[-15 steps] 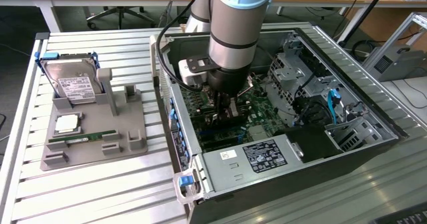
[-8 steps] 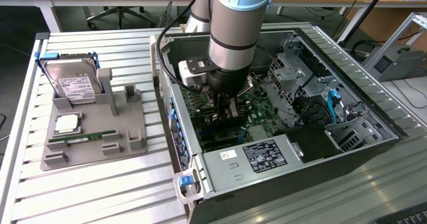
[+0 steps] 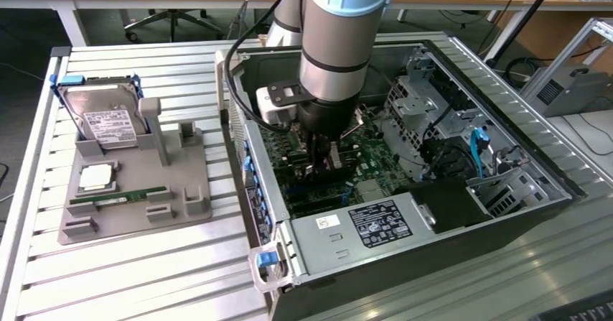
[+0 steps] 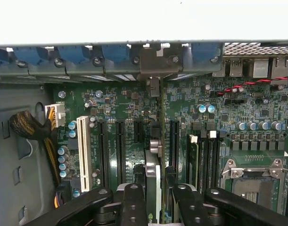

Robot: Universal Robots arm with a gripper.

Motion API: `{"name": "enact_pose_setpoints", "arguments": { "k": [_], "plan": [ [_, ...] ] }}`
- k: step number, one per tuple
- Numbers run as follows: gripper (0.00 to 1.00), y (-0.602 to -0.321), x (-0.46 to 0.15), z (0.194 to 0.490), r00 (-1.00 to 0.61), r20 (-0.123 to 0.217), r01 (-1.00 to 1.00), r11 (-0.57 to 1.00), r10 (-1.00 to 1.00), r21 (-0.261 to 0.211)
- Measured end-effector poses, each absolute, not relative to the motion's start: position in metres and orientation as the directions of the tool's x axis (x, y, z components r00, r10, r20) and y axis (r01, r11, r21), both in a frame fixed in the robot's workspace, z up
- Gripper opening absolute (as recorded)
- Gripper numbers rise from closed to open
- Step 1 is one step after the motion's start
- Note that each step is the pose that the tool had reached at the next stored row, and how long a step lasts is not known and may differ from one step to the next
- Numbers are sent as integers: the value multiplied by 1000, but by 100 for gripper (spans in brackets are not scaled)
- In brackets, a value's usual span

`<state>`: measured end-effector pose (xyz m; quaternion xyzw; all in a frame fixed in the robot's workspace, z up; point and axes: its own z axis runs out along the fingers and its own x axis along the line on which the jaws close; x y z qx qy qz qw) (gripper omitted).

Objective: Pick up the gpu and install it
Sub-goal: 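Insert the gpu into the slot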

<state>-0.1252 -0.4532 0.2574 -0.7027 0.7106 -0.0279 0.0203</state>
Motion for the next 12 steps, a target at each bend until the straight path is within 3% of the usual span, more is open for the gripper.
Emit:
{"name": "enact_pose_setpoints", "arguments": {
  "k": [1,2,12],
  "plan": [
    [28,-453,-125,257,-12,10,-998,11,-1000,-68],
    [34,-453,-125,257,-12,10,-998,11,-1000,-68],
    [34,-453,-125,268,-12,11,-998,11,-1000,-68]
  ]
}}
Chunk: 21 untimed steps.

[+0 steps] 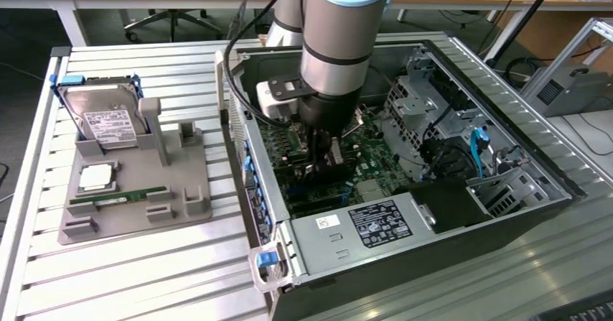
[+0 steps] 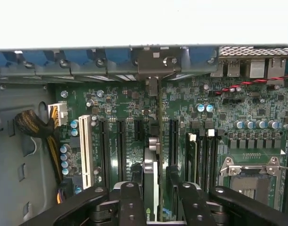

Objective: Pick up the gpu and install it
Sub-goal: 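Insert the gpu into the slot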

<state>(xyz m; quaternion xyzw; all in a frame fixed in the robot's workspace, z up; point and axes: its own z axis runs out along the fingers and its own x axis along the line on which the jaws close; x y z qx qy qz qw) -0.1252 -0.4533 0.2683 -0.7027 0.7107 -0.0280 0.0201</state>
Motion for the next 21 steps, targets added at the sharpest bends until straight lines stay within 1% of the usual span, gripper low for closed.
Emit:
{"name": "enact_pose_setpoints", "arguments": {
  "k": [4,9,11,14,15,16,21],
  "plan": [
    [34,-453,-125,280,-11,11,-998,11,-1000,-68],
    [34,-453,-125,283,-11,11,-998,11,-1000,-68],
    [33,-453,-125,284,-11,11,-998,11,-1000,-68],
    [14,-452,-125,284,-11,11,-998,10,-1000,-68],
    [14,-452,-125,284,-11,11,-998,10,-1000,-68],
    [10,-452,-125,284,-10,12,-998,9,-1000,-68],
    [10,-452,-122,284,-10,12,-998,9,-1000,-65]
  ]
}}
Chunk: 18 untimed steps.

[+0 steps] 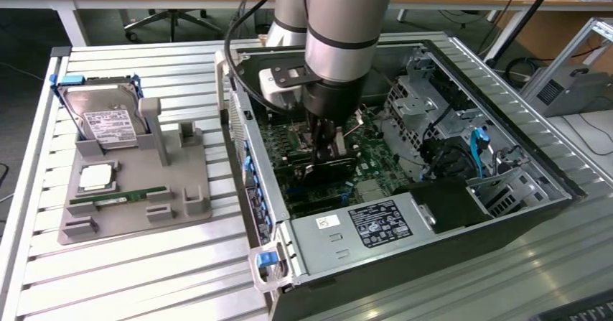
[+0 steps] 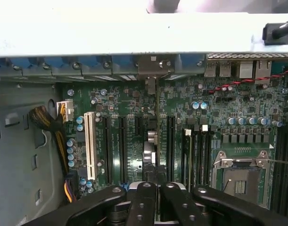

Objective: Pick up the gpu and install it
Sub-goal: 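Insert the gpu into the slot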

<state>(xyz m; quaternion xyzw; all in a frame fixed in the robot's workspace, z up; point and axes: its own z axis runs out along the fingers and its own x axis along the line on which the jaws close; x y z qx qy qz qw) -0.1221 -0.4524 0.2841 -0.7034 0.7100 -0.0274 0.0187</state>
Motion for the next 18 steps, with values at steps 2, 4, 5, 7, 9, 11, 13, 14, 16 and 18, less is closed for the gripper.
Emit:
{"name": "enact_pose_setpoints", "arguments": {
  "k": [2,4,5,7,9,11,13,14,16,18],
  "plan": [
    [10,-453,-115,284,-9,12,-998,9,-1000,-60],
    [10,-452,-107,284,-10,12,-999,9,-1000,-53],
    [10,-453,-104,284,-9,13,-999,9,-1000,-51],
    [10,-453,-101,284,-9,13,-999,9,-1000,-49],
    [10,-452,-93,284,-9,14,-999,9,-1000,-44],
    [10,-453,-87,284,-9,14,-999,9,-1000,-39],
    [10,-453,-86,284,-9,14,-999,9,-1000,-38],
    [10,-453,-86,284,-9,14,-999,9,-1000,-38],
    [10,-453,-86,284,-9,14,-999,9,-1000,-38],
    [10,-453,-86,284,-9,14,-999,9,-1000,-38]
  ]
}}
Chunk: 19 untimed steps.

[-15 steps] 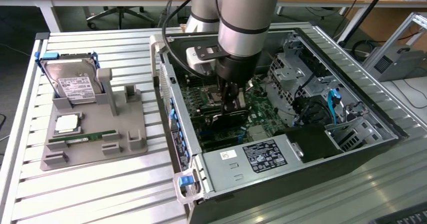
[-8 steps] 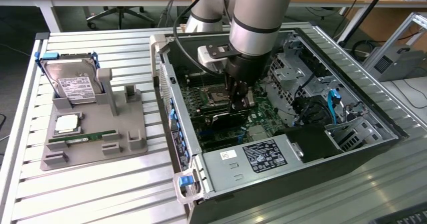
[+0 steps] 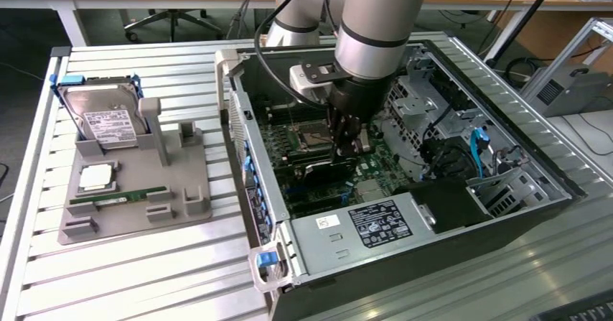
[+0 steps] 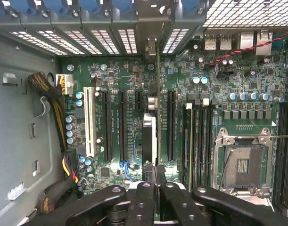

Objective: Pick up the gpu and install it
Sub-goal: 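Insert the gpu into the slot, then press down on the gpu until it lock into place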

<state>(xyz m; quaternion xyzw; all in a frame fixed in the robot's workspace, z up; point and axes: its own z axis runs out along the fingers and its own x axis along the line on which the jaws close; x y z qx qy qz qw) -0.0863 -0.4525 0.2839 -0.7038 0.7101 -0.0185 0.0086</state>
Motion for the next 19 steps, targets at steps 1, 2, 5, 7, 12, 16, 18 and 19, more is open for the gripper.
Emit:
{"name": "enact_pose_setpoints", "arguments": {
  "k": [1,2,5,7,12,16,18,19],
  "plan": [
    [10,-453,-86,284,-9,14,-999,9,-1000,-38],
    [10,-453,-86,284,-9,14,-999,9,-1000,-38],
    [10,-453,-86,284,-9,14,-999,9,-1000,-38],
    [10,-453,-86,284,-9,14,-999,9,-1000,-38],
    [10,-452,-87,284,-9,14,-999,9,-1000,-38],
    [10,-453,-97,284,-9,14,-999,9,-1000,-38],
    [10,-453,-101,284,-9,14,-999,9,-1000,-38],
    [10,-453,-104,283,-9,14,-999,9,-1000,-38]
  ]
}}
